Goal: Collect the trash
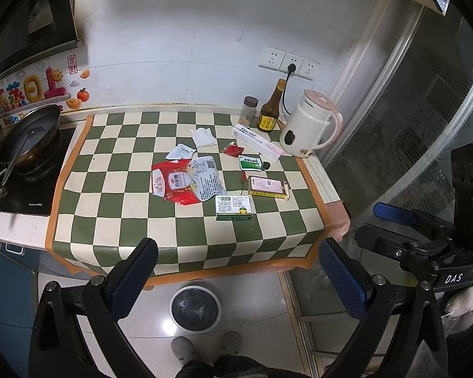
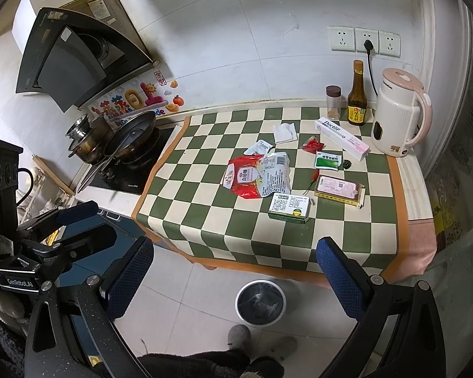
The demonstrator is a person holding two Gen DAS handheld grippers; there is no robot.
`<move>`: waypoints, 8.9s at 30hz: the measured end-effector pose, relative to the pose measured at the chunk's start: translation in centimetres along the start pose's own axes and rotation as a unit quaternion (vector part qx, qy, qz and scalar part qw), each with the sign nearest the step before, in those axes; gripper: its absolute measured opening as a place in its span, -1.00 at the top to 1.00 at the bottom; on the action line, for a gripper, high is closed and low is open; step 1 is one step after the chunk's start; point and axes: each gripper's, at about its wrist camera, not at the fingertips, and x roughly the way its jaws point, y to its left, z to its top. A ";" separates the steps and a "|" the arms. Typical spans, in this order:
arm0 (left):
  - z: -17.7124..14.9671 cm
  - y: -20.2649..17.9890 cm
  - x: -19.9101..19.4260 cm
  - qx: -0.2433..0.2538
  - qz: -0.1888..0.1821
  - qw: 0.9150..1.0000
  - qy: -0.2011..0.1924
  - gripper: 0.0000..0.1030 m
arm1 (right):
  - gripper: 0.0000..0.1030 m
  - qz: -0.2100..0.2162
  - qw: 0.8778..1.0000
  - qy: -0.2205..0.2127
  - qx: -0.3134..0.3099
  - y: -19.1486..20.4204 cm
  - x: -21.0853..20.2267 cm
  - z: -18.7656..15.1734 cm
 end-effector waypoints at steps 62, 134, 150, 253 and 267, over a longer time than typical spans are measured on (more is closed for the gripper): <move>3.7 -1.9 42.0 0.217 0.109 0.907 0.345 -0.39 | -0.61 -0.115 0.934 0.293 -0.168 -26.4 36.5 8.6; -37.9 24.2 54.3 -0.195 0.027 0.884 0.424 -0.32 | -0.30 -0.074 0.899 0.332 0.277 -16.7 55.2 -45.2; -39.7 25.0 53.8 -0.109 0.134 0.907 0.384 -0.97 | -0.99 -0.088 0.905 0.355 0.216 -16.9 61.9 -49.9; 18.6 14.7 33.6 -0.073 0.257 0.961 0.074 0.98 | 0.86 -0.102 0.976 0.054 0.187 -30.1 33.6 15.4; 4.9 12.8 20.3 -0.021 0.217 0.976 0.027 0.98 | 0.87 -0.097 0.986 0.008 0.137 -14.8 23.6 4.6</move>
